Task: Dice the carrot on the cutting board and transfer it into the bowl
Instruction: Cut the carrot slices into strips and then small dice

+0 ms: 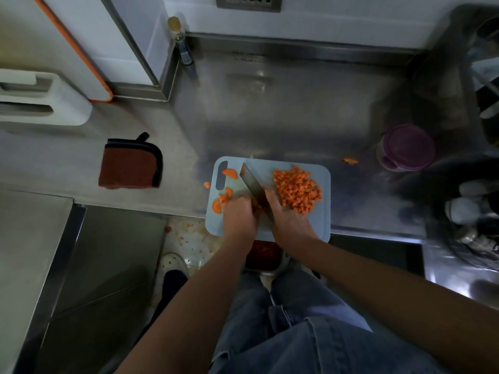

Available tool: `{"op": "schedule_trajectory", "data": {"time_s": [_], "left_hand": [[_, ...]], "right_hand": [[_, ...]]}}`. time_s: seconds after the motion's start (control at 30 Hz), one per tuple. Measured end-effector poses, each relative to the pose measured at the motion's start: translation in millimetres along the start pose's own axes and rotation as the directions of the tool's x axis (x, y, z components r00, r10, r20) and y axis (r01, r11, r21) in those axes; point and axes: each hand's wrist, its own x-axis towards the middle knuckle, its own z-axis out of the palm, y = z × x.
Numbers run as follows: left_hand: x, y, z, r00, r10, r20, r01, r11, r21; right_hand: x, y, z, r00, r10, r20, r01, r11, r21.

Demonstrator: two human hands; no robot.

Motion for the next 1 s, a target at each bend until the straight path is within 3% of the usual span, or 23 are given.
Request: {"op": "schedule_trajectory", "data": {"time_s": [0.17, 0.37, 0.47, 0.57, 0.83, 1.0], "left_hand": [[0.9, 0.5, -3.3, 0.999, 0.029, 0.024, -0.028, 0.999, -0.040], [-0.1, 16.2, -11.6, 0.979, 0.205, -0.018, -0.204, 0.978, 0.033], [2.0, 37.6, -4.5, 0.948, 0.318, 0.023, -0.319, 0.943, 0.091], [4.8, 54.1, 6.1, 0.940, 0.337, 0.056, -0.341, 0.925, 0.170], [7.5, 67.3, 7.8, 0.939, 0.343, 0.020, -0.334, 0.895, 0.297], [7.5, 64.3, 7.8, 0.935, 0.354, 0.002, -0.343, 0.906, 0.247]], "right_hand": [[5.4, 10.5, -2.1, 1.000, -0.012, -0.020, 0.013, 0.998, 0.066], [-0.5, 33.0, -31.0, 0.954, 0.029, -0.299, 0.066, 0.951, 0.303], [-7.1, 49.9, -41.4, 0.949, 0.139, -0.284, -0.036, 0.939, 0.341], [-14.6, 63.4, -44.1, 0.941, 0.195, -0.276, -0.094, 0.936, 0.340], [-21.7, 69.8, -43.9, 0.945, 0.190, -0.265, -0.084, 0.927, 0.367], [-19.4, 70.1, -46.4, 0.948, 0.189, -0.257, -0.081, 0.923, 0.377]]}}
